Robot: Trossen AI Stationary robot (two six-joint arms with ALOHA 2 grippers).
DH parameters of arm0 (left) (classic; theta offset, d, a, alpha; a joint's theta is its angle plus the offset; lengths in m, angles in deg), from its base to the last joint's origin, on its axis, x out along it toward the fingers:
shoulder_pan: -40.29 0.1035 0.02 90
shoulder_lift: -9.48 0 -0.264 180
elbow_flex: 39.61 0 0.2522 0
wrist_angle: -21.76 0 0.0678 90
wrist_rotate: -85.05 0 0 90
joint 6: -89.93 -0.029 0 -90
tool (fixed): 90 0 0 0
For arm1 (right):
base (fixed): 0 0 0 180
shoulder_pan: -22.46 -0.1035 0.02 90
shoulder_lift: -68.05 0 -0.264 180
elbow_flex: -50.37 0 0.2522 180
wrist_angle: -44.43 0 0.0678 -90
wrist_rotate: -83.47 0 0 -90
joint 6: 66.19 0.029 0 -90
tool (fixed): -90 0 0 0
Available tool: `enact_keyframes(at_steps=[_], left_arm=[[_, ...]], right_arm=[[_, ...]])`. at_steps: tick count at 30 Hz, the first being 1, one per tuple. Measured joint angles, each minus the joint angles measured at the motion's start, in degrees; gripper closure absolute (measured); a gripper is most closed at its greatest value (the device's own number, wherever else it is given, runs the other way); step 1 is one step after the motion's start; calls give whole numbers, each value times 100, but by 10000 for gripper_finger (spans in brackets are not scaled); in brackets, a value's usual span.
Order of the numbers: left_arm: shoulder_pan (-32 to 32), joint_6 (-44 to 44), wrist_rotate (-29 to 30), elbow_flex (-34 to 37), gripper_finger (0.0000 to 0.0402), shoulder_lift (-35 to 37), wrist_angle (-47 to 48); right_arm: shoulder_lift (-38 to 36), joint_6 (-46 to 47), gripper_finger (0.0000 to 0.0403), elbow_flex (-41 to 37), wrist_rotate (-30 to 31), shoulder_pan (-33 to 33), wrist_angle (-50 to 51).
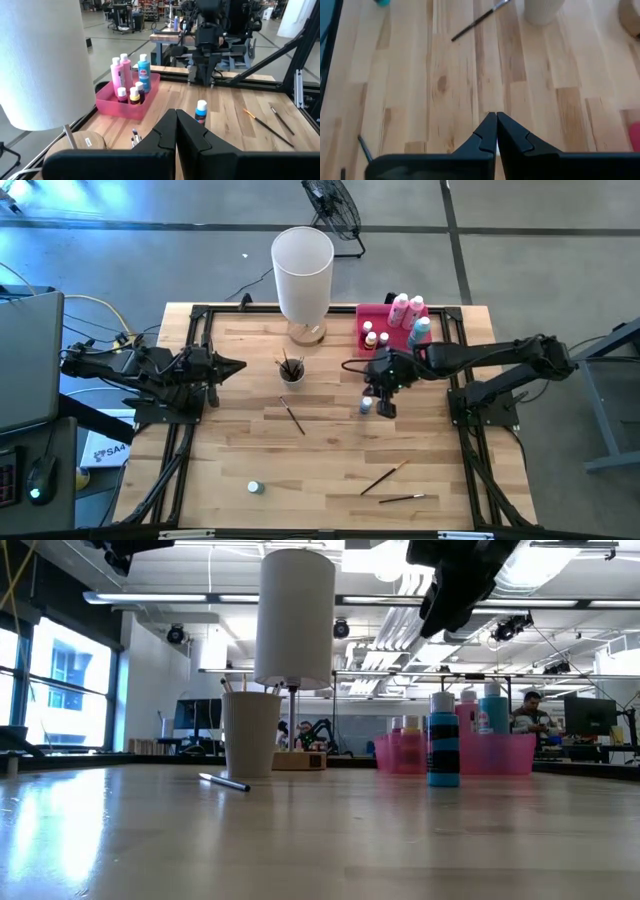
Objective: Pick & Place Paint Supplies
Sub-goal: Put the small blue paint bottle into the pink bin
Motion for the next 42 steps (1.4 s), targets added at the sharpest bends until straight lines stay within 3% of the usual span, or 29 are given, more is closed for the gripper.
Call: enact_keyframes(at_steps=[8,22,42], left_arm=[[0,300,-1,0,401,0,-4],[0,303,-4,0,401,0,-4],[0,308,-22,0,402,0,-7]], right_arm=[[0,128,370,0,-24,2,-224],[0,173,212,0,-17,2,-268],[839,91,223,0,-17,2,185]])
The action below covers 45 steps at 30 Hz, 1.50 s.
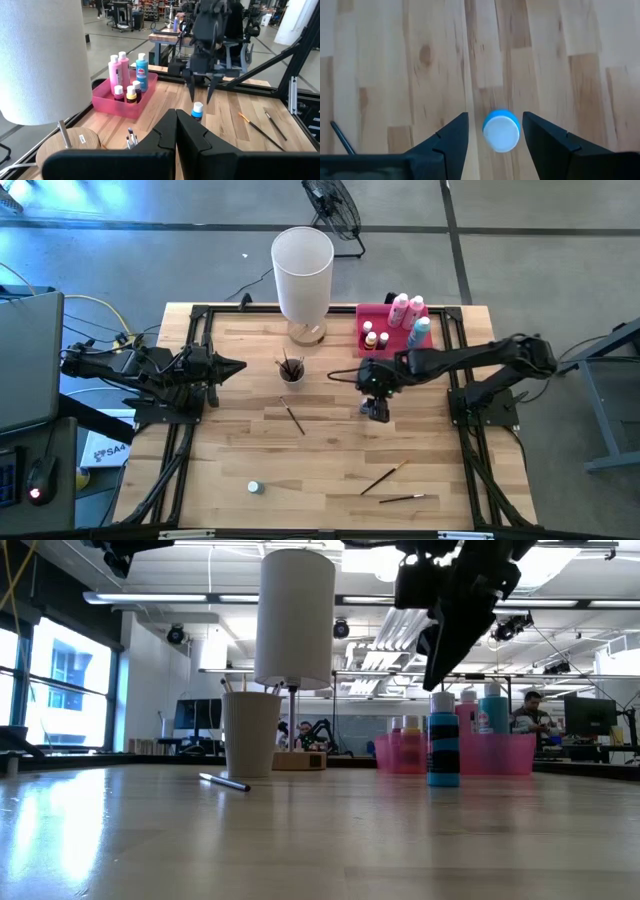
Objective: Pick & Place Paint Supplies
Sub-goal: Put the small blue paint bottle into the pink bin
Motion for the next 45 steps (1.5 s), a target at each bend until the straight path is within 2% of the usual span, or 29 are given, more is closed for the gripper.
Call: enact_keyframes(at_steps=[9,25,33,45], left_arm=[[0,0,2,0,402,0,2],[0,422,22,-2,402,0,396],[0,425,20,-2,402,2,428],[0,426,17,-2,402,2,428]], right_arm=[[116,-127,222,0,161,7,65],[116,-128,223,-314,0,48,5],[116,-127,223,-420,-24,48,-385],[116,-129,223,-457,-4,52,-406]])
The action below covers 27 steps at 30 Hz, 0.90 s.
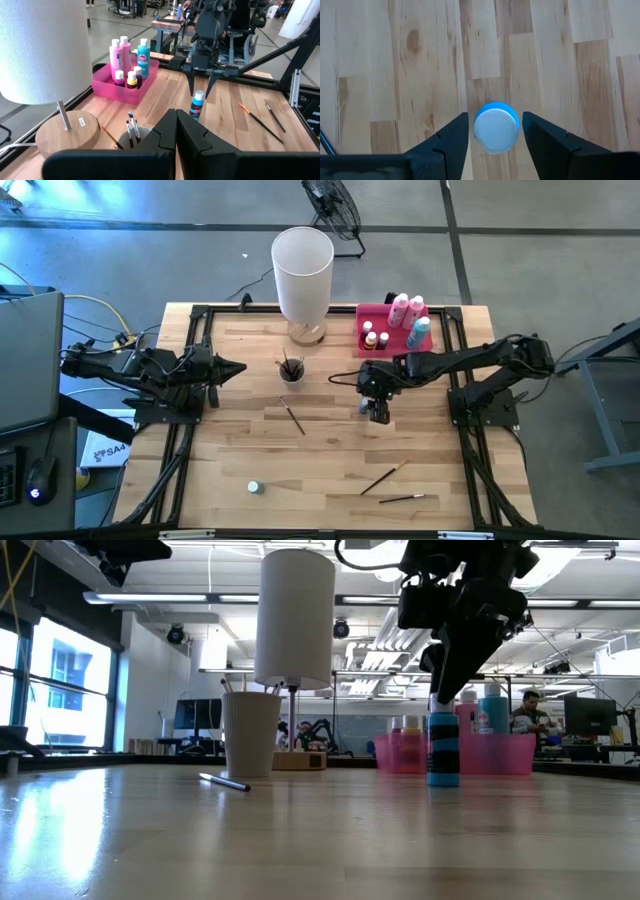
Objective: Pick & Place Paint Supplies
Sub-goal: Put the small blue paint bottle into the pink bin
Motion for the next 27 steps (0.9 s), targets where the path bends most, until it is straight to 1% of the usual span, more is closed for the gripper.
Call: enact_keyframes(at_steps=[6,11,27], left_arm=[[0,1,0,0,402,0,-2],[0,2,-2,0,402,0,-2],[0,7,-26,0,402,0,-4]], right_arm=[[0,0,223,0,9,-1,2],[0,0,223,0,150,-2,2],[0,0,223,2,153,-2,7]])
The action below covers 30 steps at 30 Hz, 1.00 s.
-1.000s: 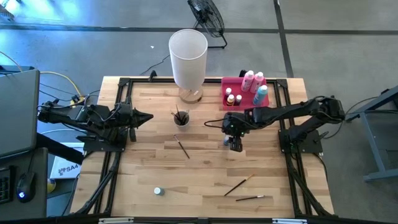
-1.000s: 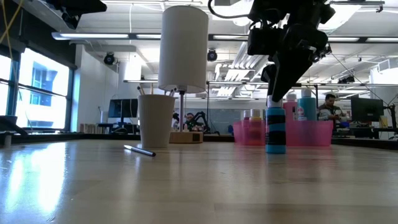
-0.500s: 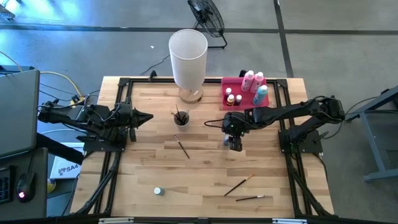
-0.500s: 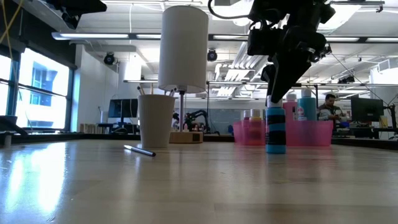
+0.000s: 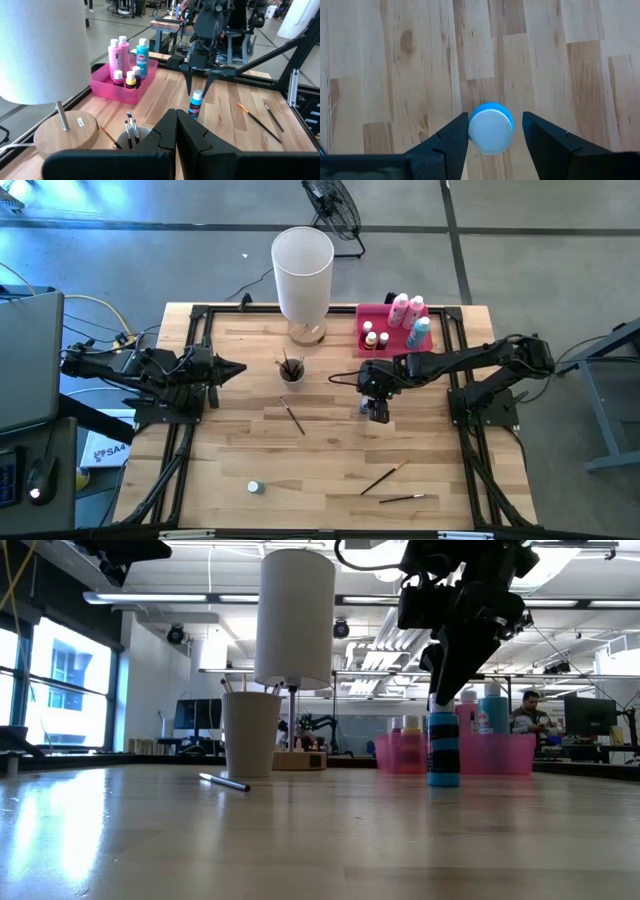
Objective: Pick & Place Paint Supplies
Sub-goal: Put the small blue paint bottle into the pink bin
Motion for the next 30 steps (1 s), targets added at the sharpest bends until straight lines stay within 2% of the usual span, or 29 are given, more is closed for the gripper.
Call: enact_keyframes(at_steps=[21,30], left_arm=[[0,10,9,0,402,-1,1],[-1,10,30,0,402,0,2]], right_arm=[[0,66,226,0,-17,0,4],[0,68,284,0,-55,-2,1]])
